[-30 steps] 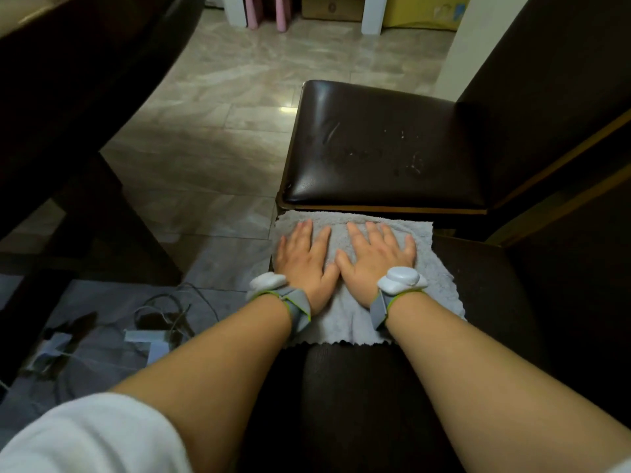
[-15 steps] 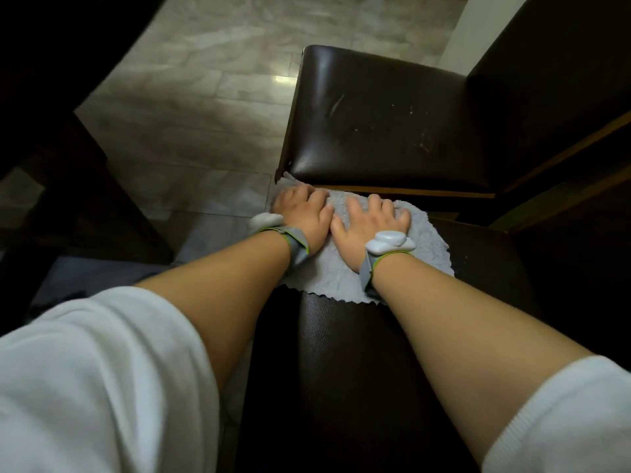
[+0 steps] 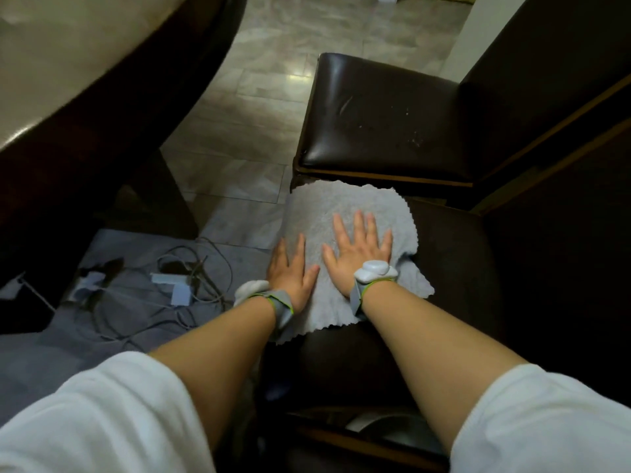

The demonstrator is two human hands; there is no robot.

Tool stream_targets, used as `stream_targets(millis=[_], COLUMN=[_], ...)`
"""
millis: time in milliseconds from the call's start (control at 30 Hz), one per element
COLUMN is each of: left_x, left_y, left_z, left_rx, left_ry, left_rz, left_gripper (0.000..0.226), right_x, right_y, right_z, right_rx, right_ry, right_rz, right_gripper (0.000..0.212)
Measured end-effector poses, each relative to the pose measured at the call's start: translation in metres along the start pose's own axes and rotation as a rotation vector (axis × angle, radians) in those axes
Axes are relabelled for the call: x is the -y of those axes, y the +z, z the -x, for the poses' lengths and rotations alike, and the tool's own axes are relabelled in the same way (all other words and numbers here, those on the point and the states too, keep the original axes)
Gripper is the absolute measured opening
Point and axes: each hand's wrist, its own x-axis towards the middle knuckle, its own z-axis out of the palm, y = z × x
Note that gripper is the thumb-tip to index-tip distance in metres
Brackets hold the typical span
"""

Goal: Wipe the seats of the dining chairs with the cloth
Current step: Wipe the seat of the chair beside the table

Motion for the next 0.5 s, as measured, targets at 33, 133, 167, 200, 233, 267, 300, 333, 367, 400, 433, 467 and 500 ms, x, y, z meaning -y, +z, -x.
stream_targets(millis=[33, 133, 167, 200, 233, 267, 300, 333, 367, 400, 433, 467, 500], left_x=[0.004, 0.011, 0.012, 0.014, 0.015, 0.016, 0.017, 0.021, 0.023, 0.025, 0.027, 0.03, 0.03], left_y=[0.004, 0.019, 0.023, 0.027, 0.031, 0.035, 0.037, 0.04, 0.042, 0.045, 0.047, 0.049, 0.05], left_z=[0.018, 0.052, 0.065, 0.077, 0.089, 0.1, 0.11, 0.114, 0.122, 0.133, 0.141, 0.148, 0.153], left_rx=[0.007, 0.034, 0.036, 0.039, 0.04, 0.048, 0.059, 0.073, 0.087, 0.105, 0.119, 0.135, 0.152], left_ry=[-0.007, -0.037, -0.047, -0.054, -0.06, -0.068, -0.075, -0.083, -0.087, -0.086, -0.082, -0.081, -0.085], left_rz=[0.003, -0.014, -0.023, -0.042, -0.057, -0.071, -0.083, -0.098, -0.117, -0.144, -0.172, -0.223, -0.29], left_gripper=[0.068, 0.07, 0.071, 0.072, 0.073, 0.075, 0.077, 0.079, 0.083, 0.088, 0.094, 0.1, 0.104], right_x=[0.003, 0.005, 0.006, 0.007, 0.008, 0.008, 0.008, 0.009, 0.009, 0.009, 0.009, 0.008, 0.007], right_y=[0.003, 0.016, 0.018, 0.02, 0.021, 0.023, 0.024, 0.027, 0.029, 0.03, 0.031, 0.033, 0.035], right_z=[0.016, 0.049, 0.062, 0.074, 0.087, 0.1, 0.112, 0.118, 0.128, 0.141, 0.151, 0.161, 0.169], right_rx=[0.002, 0.025, 0.028, 0.032, 0.039, 0.047, 0.053, 0.067, 0.082, 0.094, 0.105, 0.111, 0.115], right_ry=[-0.022, -0.055, -0.069, -0.083, -0.094, -0.1, -0.101, -0.103, -0.102, -0.106, -0.112, -0.117, -0.121], right_rz=[-0.007, -0.033, -0.036, -0.031, -0.026, -0.024, -0.022, -0.014, -0.002, 0.01, 0.016, 0.017, 0.019], right_gripper=[0.065, 0.066, 0.066, 0.066, 0.066, 0.067, 0.067, 0.067, 0.068, 0.069, 0.07, 0.072, 0.074])
